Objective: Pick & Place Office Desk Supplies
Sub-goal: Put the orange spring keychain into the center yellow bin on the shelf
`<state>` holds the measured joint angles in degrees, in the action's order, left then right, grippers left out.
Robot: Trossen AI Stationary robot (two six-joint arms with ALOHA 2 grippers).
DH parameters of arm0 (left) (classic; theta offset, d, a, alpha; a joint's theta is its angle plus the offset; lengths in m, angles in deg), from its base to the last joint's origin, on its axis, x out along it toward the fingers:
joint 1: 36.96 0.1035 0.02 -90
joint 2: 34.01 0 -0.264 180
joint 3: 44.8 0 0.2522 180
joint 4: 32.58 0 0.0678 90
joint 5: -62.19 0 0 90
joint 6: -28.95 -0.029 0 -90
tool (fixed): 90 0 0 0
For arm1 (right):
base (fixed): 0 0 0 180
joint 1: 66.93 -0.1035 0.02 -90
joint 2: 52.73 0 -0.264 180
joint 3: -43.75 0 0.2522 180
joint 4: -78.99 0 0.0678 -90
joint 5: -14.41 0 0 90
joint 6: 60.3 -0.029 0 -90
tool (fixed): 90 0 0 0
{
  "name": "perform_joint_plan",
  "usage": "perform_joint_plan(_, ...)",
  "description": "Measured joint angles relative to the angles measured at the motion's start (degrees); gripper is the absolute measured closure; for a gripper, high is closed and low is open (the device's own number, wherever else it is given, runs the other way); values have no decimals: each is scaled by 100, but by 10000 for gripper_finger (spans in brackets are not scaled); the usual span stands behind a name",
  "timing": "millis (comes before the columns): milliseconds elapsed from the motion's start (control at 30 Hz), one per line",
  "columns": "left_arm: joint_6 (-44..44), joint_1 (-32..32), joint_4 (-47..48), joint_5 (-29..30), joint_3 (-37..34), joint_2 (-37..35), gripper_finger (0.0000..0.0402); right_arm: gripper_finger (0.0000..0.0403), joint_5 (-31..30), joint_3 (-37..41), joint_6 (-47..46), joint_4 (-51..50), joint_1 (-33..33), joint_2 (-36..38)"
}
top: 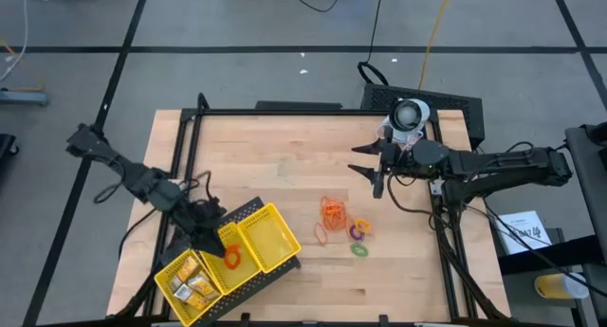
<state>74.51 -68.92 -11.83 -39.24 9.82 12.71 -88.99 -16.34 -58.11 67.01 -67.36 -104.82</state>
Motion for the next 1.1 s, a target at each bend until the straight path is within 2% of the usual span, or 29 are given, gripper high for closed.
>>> perform_joint_plan(167,220,-107,-89,-26,0,510,396,191,0,0,-2,9,0,-14)
perform_joint_plan(367,278,-102,-114,-198,0,893,382,191,0,0,-2,10,0,-14)
perform_joint_plan(533,281,-18,-117,-204,0,898,396,191,0,0,0,11,0,-14)
perform_joint_plan(767,143,7,-116,-93,0,764,381,192,0,0,-1,11,0,-14)
perform_joint_plan(933,152,7,-115,-95,0,758,396,190,0,0,0,11,0,-14)
perform_joint_plan(1100,152,7,-115,-65,0,758,380,194,0,0,0,11,0,-14)
